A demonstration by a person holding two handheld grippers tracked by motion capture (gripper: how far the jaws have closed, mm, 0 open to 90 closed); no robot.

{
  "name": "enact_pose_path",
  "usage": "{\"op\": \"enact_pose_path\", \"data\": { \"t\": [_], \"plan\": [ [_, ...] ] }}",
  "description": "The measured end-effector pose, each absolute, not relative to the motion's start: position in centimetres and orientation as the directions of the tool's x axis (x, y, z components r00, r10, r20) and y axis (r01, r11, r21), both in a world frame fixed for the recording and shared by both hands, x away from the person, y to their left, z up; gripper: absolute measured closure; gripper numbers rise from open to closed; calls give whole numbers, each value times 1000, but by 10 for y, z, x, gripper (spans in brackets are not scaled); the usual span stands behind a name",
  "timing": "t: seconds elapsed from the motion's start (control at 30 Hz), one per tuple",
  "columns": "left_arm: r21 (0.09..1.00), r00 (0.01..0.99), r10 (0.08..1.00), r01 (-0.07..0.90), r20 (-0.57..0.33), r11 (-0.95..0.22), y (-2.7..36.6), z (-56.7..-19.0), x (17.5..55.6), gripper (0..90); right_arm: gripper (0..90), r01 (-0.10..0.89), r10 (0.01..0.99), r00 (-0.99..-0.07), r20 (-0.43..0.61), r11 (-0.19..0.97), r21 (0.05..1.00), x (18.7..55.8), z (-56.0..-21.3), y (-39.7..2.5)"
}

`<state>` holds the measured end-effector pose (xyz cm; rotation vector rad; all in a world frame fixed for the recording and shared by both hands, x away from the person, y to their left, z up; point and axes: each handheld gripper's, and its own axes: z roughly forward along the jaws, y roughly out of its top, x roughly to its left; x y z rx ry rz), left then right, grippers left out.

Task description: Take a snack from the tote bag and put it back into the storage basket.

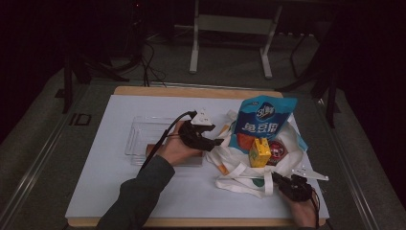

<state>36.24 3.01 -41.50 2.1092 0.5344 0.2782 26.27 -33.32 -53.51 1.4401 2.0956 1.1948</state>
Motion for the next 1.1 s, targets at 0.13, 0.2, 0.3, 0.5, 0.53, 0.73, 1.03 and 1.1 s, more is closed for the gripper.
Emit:
{"op": "enact_pose_path", "data": {
  "t": [0.13,0.2,0.3,0.5,0.53,0.73,1.03,1.1],
  "plan": [
    [829,882,472,268,-5,-491,26,-414,363,381,859,606,882,-434,182,136,784,263,-535,-333],
    [828,882,471,269,-6,-492,24,-413,363,375,859,606,882,-434,183,136,784,263,-535,-333],
    [828,882,472,266,-2,-494,21,-413,363,372,858,606,882,-434,181,137,784,263,-535,-333],
    [830,885,465,254,7,-497,15,-413,364,367,853,604,881,-436,182,137,785,263,-535,-333],
    [830,885,466,256,4,-495,14,-413,364,367,853,604,881,-436,182,137,785,263,-535,-333],
    [818,896,444,251,7,-518,5,-414,364,357,852,604,882,-436,180,139,785,263,-535,-333],
    [812,921,389,230,-4,-536,-16,-415,365,329,851,604,882,-436,179,139,785,263,-535,-333],
    [813,923,384,224,0,-538,-21,-415,364,325,851,604,882,-435,179,139,785,263,-535,-333]
  ]
}}
